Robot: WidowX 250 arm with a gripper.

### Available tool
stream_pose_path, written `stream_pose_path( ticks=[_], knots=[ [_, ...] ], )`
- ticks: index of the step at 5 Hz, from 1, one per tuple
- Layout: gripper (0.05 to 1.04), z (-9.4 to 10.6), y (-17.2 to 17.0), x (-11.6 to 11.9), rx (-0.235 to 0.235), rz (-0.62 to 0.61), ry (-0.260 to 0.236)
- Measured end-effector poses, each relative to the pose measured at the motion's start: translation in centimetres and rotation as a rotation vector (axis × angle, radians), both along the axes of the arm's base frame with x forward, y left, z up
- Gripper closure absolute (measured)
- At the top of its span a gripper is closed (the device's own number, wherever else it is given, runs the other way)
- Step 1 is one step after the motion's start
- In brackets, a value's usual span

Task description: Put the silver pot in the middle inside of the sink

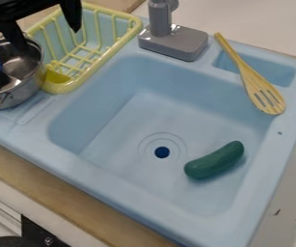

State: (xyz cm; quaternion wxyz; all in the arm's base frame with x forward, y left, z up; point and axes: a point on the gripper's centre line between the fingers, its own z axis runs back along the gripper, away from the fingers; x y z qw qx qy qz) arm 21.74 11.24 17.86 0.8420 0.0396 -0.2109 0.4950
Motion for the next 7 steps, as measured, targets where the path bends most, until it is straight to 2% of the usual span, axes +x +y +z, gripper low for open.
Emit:
stream_pose_path(
  ticks=[1, 2, 3, 4, 5, 6, 7],
  knots=[
    [0.079, -0.4, -0.2, -0.2, -0.012, -0.003, 0.014],
    [0.079, -1.0, 0.4, -0.9, -0.056, -0.057, 0.066],
    [0.079, -0.4, 1.2, -1.3, -0.071, -0.170, 0.070],
    [0.079, -1.0, 1.4, -1.1, -0.081, -0.207, 0.087],
    [0.079, -1.8, 1.3, -0.2, -0.084, -0.244, 0.083],
    [0.079, -2.6, 1.3, 0.4, -0.072, -0.246, 0.103],
    [0.079, -3.6, 1.6, 0.5, -0.091, -0.233, 0.135]
  ],
)
